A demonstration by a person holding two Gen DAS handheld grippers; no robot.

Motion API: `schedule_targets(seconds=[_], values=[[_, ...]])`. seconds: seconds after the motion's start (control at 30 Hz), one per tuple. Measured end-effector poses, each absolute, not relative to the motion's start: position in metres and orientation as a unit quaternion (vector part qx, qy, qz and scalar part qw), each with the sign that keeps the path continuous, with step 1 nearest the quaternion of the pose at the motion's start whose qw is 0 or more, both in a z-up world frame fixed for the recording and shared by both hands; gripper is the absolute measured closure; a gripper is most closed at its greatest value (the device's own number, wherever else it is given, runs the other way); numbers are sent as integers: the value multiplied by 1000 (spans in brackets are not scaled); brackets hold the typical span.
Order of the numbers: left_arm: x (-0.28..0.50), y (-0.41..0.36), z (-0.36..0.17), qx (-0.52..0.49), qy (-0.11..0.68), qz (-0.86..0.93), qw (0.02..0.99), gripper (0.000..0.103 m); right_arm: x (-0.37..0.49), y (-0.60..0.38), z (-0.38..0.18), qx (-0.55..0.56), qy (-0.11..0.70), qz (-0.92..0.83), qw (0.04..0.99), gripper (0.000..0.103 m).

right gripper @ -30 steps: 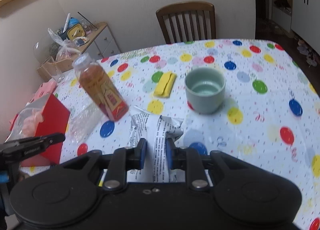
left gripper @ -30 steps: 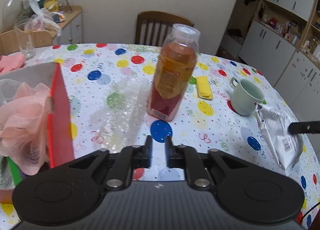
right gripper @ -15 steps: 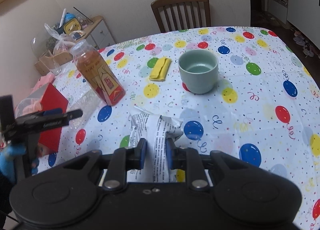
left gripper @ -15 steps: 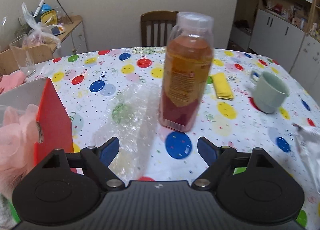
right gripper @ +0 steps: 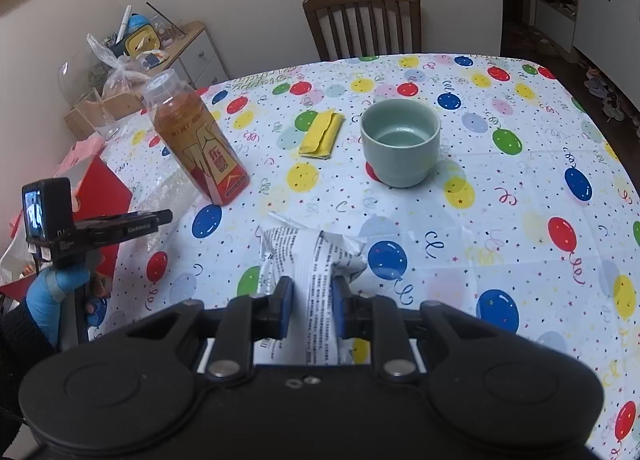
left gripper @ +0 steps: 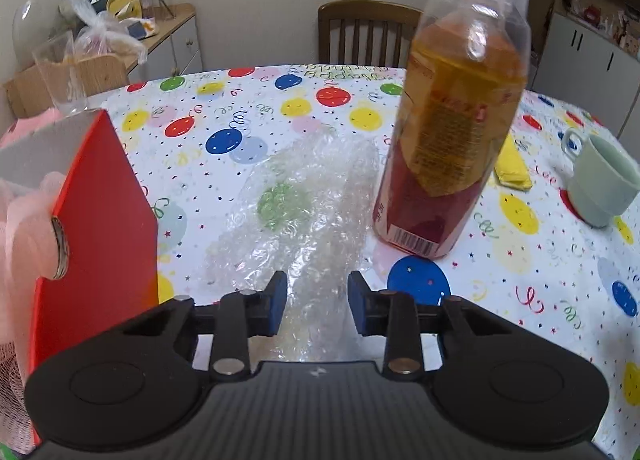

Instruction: Organize soft objects

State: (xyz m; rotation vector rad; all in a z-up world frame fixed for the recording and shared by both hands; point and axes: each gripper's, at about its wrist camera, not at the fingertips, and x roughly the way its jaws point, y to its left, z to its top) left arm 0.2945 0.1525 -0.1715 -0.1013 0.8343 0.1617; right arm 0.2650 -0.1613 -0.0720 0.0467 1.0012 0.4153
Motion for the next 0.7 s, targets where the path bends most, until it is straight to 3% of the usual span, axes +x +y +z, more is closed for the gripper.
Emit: schedule_targets(seconds=[0.07, 0.27, 0.7], values=[[293, 156, -169, -55, 399, 81, 912, 93, 266, -160, -72, 21, 477, 197, 856, 84], [283, 158, -152, -55, 373, 79, 923, 98, 267, -154, -69, 21, 474, 197, 858, 84], [228, 171, -81, -91, 296, 59, 949, 98, 263, -131, -46, 44, 447, 225, 865, 84]])
